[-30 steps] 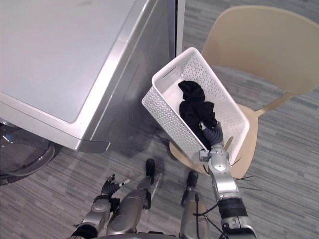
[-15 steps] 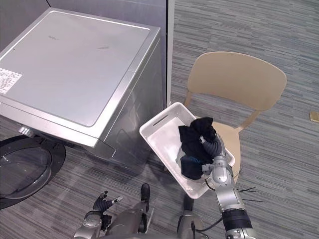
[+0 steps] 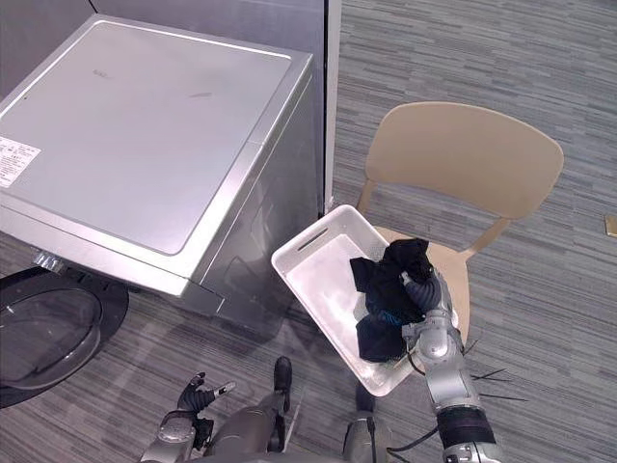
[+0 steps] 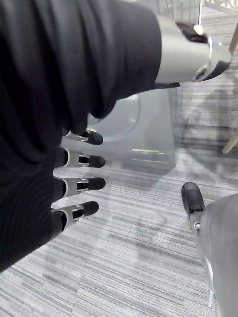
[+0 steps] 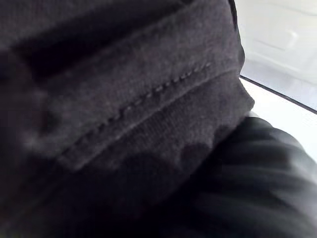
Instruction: Pick up the laundry basket with both hands and put the clothes into the washing machine.
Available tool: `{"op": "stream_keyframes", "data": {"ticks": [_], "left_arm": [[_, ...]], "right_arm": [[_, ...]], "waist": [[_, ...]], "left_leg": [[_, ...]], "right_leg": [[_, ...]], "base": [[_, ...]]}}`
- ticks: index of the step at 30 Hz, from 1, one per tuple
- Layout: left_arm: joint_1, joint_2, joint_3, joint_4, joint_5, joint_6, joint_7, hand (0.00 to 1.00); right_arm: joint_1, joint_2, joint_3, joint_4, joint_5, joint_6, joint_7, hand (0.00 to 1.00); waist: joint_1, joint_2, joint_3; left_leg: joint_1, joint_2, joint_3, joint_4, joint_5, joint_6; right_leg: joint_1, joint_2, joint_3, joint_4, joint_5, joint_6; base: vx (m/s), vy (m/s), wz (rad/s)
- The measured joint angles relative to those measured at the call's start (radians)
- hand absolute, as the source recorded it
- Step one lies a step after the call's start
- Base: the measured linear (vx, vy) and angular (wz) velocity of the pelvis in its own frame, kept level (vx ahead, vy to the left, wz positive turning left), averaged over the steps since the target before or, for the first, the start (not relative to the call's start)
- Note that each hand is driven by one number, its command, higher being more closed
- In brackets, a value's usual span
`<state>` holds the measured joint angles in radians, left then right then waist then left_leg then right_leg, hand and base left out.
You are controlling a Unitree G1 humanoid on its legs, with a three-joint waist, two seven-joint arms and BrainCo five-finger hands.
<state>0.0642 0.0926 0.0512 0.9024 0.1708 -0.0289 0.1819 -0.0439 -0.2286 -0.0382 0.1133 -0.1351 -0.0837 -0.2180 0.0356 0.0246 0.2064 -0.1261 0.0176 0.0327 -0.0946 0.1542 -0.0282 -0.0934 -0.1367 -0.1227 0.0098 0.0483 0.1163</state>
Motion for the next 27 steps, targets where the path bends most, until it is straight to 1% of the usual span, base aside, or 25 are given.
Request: {"op": "stream_keyframes", "data": {"ticks": [2,4,5,6,7,8,9,10,11,12,13,14,15,16,17,18,19,20,21,22,23,24,25,26,27], "left_arm": [[0.001,0.002,0.002,-0.004,-0.001,0.0,-0.003,0.0],[-0.002,0.015,0.005,-0.011,-0.002,0.0,-0.005,0.0],[-0.006,0.017,0.008,-0.012,-0.003,0.0,-0.006,0.0],[-0.004,0.015,0.023,-0.031,-0.003,0.0,-0.007,0.0],[-0.007,0.011,0.045,-0.034,-0.003,-0.004,-0.006,0.0],[-0.007,0.012,0.052,-0.034,-0.004,-0.006,-0.006,0.0],[-0.002,0.012,0.072,-0.054,-0.005,-0.011,-0.006,0.0],[0.0,0.01,0.08,-0.06,-0.009,-0.011,-0.005,0.0],[0.013,0.009,0.094,-0.093,-0.013,-0.013,-0.004,0.0],[0.029,0.004,0.111,-0.13,-0.013,-0.015,-0.003,0.0],[0.034,0.001,0.117,-0.143,-0.014,-0.015,0.0,0.0],[0.047,-0.014,0.118,-0.169,-0.04,-0.02,0.018,0.0],[0.051,-0.023,0.118,-0.18,-0.05,-0.021,0.021,0.0],[0.072,-0.049,0.114,-0.217,-0.075,-0.023,0.022,0.0],[0.107,-0.079,0.088,-0.285,-0.1,-0.026,0.029,0.0],[0.115,-0.084,0.076,-0.3,-0.103,-0.026,0.031,0.0],[0.122,-0.102,0.027,-0.341,-0.122,-0.026,0.033,0.0],[0.121,-0.108,-0.001,-0.362,-0.124,-0.026,0.031,0.0],[0.107,-0.109,-0.042,-0.424,-0.13,-0.026,0.026,0.0],[0.111,-0.107,-0.063,-0.509,-0.129,-0.033,0.019,0.0],[0.11,-0.102,-0.077,-0.543,-0.128,-0.041,0.014,0.0],[0.11,-0.089,-0.103,-0.61,-0.125,-0.062,0.013,0.0],[0.11,-0.079,-0.111,-0.676,-0.121,-0.082,0.013,0.0],[0.107,-0.074,-0.113,-0.708,-0.121,-0.092,0.014,0.0],[0.098,-0.062,-0.122,-0.756,-0.121,-0.12,0.013,0.0]], "right_arm": [[0.0,0.036,0.011,-0.065,0.056,-0.03,0.024,1.0],[-0.016,0.084,0.044,-0.113,0.126,-0.068,0.048,1.0],[-0.012,0.097,0.045,-0.126,0.14,-0.07,0.049,1.0],[0.0,0.116,0.045,-0.145,0.167,-0.071,0.05,1.0],[0.009,0.125,0.043,-0.161,0.19,-0.071,0.052,1.0],[0.017,0.13,0.043,-0.177,0.202,-0.071,0.051,1.0],[0.031,0.141,0.04,-0.21,0.208,-0.075,0.051,1.0],[0.04,0.146,0.041,-0.23,0.215,-0.083,0.052,1.0],[0.053,0.157,0.051,-0.277,0.226,-0.101,0.057,1.0],[0.051,0.168,0.067,-0.324,0.229,-0.111,0.068,1.0],[0.05,0.17,0.078,-0.346,0.231,-0.119,0.069,1.0],[0.04,0.171,0.096,-0.377,0.235,-0.14,0.068,1.0],[0.035,0.171,0.099,-0.38,0.237,-0.147,0.067,1.0],[0.025,0.168,0.108,-0.38,0.245,-0.148,0.065,1.0],[0.026,0.165,0.118,-0.38,0.25,-0.148,0.063,1.0],[0.026,0.163,0.119,-0.38,0.252,-0.148,0.063,1.0],[0.032,0.137,0.115,-0.38,0.254,-0.148,0.063,1.0],[0.034,0.119,0.11,-0.375,0.256,-0.148,0.06,1.0],[0.023,0.09,0.097,-0.358,0.261,-0.147,0.059,1.0],[-0.003,0.071,0.09,-0.331,0.261,-0.147,0.064,1.0],[-0.008,0.065,0.084,-0.331,0.261,-0.146,0.067,1.0],[-0.012,0.052,0.073,-0.331,0.262,-0.148,0.068,1.0],[-0.019,0.033,0.075,-0.331,0.262,-0.148,0.074,1.0],[-0.022,0.024,0.077,-0.33,0.262,-0.148,0.08,1.0],[-0.026,0.017,0.08,-0.323,0.261,-0.148,0.097,1.0]], "waist": [[0.005,-0.009,-0.003],[0.003,-0.029,0.0],[0.001,-0.035,0.003],[-0.002,-0.045,0.006],[0.0,-0.04,0.009],[-0.002,-0.039,0.01],[0.003,-0.04,0.01],[0.004,-0.04,0.01],[0.014,-0.047,0.006],[0.024,-0.051,0.004],[0.037,-0.052,0.004],[0.055,-0.05,0.003],[0.062,-0.05,0.003],[0.064,-0.04,-0.001],[0.063,-0.028,-0.007],[0.062,-0.024,-0.007],[0.051,0.017,-0.001],[0.044,0.033,0.001],[0.033,0.029,0.008],[0.034,0.007,0.019],[0.029,0.004,0.018],[0.025,0.004,0.016],[0.028,0.005,0.015],[0.027,0.015,0.009],[0.026,0.028,0.002]], "left_leg": [[0.001,0.009,0.027,0.0,-0.003,0.003],[-0.032,0.011,0.058,0.031,-0.023,0.001],[-0.054,0.008,0.058,0.065,-0.036,0.003],[-0.093,0.016,0.055,0.138,-0.06,0.022],[-0.119,0.03,0.053,0.176,-0.081,0.047],[-0.129,0.031,0.041,0.194,-0.083,0.049],[-0.138,0.028,0.01,0.223,-0.083,0.049],[-0.144,0.025,-0.008,0.236,-0.083,0.049],[-0.165,0.017,-0.04,0.26,-0.083,0.049],[-0.197,0.014,-0.057,0.291,-0.082,0.047],[-0.214,0.015,-0.062,0.308,-0.081,0.046],[-0.257,0.019,-0.078,0.341,-0.069,0.03],[-0.271,0.022,-0.086,0.346,-0.061,0.018],[-0.295,0.035,-0.107,0.34,-0.032,-0.015],[-0.322,0.057,-0.142,0.305,0.009,-0.005],[-0.326,0.061,-0.153,0.292,0.018,0.007],[-0.329,0.088,-0.187,0.223,0.013,0.018],[-0.321,0.104,-0.186,0.176,-0.02,0.036],[-0.316,0.115,-0.14,0.135,-0.126,0.041],[-0.307,0.095,-0.079,0.184,-0.109,0.025],[-0.307,0.076,-0.061,0.23,-0.107,0.023],[-0.289,0.048,-0.044,0.311,-0.108,0.019],[-0.254,0.034,-0.026,0.382,-0.115,0.02],[-0.233,0.033,-0.021,0.417,-0.121,0.018],[-0.173,0.038,-0.017,0.455,-0.152,-0.001]], "right_leg": [[-0.027,0.004,0.028,0.013,0.0,-0.001],[-0.086,0.006,0.063,0.076,-0.01,-0.006],[-0.102,0.002,0.065,0.096,-0.015,-0.006],[-0.109,-0.003,0.07,0.105,-0.016,-0.004],[-0.137,-0.002,0.081,0.217,-0.072,-0.006],[-0.165,-0.003,0.091,0.339,-0.136,-0.025],[-0.183,-0.005,0.111,0.54,-0.22,-0.017],[-0.177,-0.005,0.122,0.617,-0.245,-0.007],[-0.153,-0.004,0.157,0.728,-0.283,0.01],[-0.126,-0.003,0.199,0.78,-0.302,0.023],[-0.106,-0.003,0.221,0.784,-0.304,0.025],[-0.053,0.003,0.252,0.719,-0.368,0.023],[-0.035,0.016,0.247,0.678,-0.409,0.006],[-0.014,0.029,0.208,0.615,-0.472,-0.021],[-0.017,0.057,0.158,0.566,-0.534,-0.051],[-0.018,0.065,0.147,0.556,-0.544,-0.057],[-0.024,0.113,0.092,0.55,-0.539,-0.083],[-0.028,0.127,0.057,0.545,-0.526,-0.101],[-0.034,0.112,-0.002,0.525,-0.495,-0.134],[-0.041,0.08,-0.043,0.521,-0.471,-0.155],[-0.04,0.066,-0.068,0.511,-0.457,-0.16],[-0.042,0.043,-0.1,0.481,-0.425,-0.166],[-0.052,0.033,-0.123,0.444,-0.386,-0.174],[-0.055,0.031,-0.134,0.423,-0.368,-0.177],[-0.054,0.03,-0.157,0.385,-0.336,-0.18]], "base": [[-0.02,-0.008,-0.41],[-0.05,-0.014,-0.44],[-0.08,0.012,-0.11],[-0.11,-0.014,0.11],[-0.09,-0.019,0.29],[-0.08,-0.104,0.6],[-0.03,-0.072,0.68],[-0.09,-0.19,0.86],[-0.13,-0.21,0.78],[-0.17,-0.257,0.64],[-0.22,-0.239,0.39],[-0.21,-0.208,0.18],[-0.3,-0.289,0.26],[-0.45,-0.387,0.31],[-0.48,-0.389,0.33],[-0.52,-0.393,0.64],[-0.27,-0.196,0.79],[-0.42,-0.255,1.36],[-0.41,-0.206,1.32],[-0.45,-0.249,1.29],[-0.32,-0.208,1.12],[-0.28,-0.174,0.98],[-0.29,-0.143,0.85],[-0.29,-0.07,0.64],[-0.26,-0.021,0.63]]}}
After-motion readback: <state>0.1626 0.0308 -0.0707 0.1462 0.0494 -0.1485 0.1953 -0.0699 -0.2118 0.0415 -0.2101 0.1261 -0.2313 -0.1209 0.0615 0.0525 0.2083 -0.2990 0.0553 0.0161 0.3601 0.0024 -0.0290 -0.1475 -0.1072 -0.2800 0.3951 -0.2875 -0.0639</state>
